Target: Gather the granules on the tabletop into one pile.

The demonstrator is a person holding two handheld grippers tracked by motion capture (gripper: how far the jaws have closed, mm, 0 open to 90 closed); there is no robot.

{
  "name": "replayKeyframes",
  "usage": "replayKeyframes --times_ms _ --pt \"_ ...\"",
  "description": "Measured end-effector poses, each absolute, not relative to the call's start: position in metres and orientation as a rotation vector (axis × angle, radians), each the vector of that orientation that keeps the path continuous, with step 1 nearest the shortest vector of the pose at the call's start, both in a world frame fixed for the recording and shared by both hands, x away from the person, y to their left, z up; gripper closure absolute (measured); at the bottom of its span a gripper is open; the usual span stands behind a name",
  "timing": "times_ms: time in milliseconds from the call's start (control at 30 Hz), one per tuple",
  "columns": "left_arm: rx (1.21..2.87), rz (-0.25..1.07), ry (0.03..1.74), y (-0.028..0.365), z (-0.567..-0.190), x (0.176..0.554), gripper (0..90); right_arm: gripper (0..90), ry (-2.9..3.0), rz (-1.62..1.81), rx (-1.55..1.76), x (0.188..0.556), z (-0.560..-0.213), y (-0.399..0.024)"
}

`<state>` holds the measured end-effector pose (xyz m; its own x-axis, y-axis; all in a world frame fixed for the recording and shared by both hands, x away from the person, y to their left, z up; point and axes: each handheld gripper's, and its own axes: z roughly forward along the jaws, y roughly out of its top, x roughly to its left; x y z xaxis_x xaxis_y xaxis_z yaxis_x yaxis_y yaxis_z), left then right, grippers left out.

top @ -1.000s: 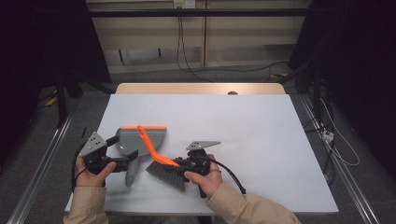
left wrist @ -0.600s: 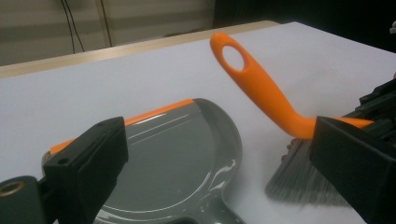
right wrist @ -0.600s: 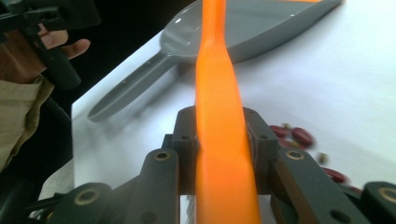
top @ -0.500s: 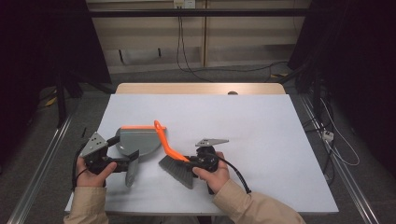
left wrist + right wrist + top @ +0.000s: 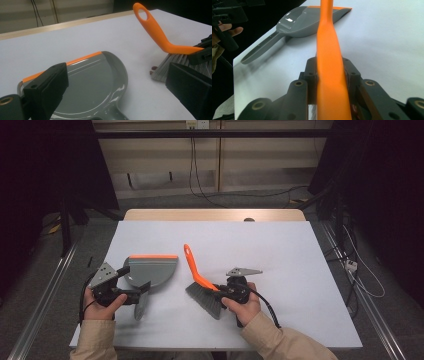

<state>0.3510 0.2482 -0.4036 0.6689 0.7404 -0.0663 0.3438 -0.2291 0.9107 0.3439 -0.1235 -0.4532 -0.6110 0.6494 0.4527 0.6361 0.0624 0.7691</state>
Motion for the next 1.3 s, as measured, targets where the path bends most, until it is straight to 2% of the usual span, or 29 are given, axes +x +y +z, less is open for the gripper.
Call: replayKeyframes --times_ms 533,833,1067,1300 --pt "1.826 0.476 0.852 0.247 -0.402 0.351 4.4 71.2 2.211 1.666 1.429 0.34 -0.45 -0.144" --pt "1.826 0.469 0.858 0.246 -0.403 0.352 4.4 71.3 2.196 1.745 1.394 0.358 -0.433 -0.12" --pt "1.824 0.47 0.863 0.248 -0.404 0.353 4.4 71.2 2.247 1.695 1.453 0.377 -0.443 -0.093" --pt "1.825 0.474 0.862 0.25 -0.404 0.353 4.4 71.1 2.229 1.631 1.507 0.38 -0.453 -0.108"
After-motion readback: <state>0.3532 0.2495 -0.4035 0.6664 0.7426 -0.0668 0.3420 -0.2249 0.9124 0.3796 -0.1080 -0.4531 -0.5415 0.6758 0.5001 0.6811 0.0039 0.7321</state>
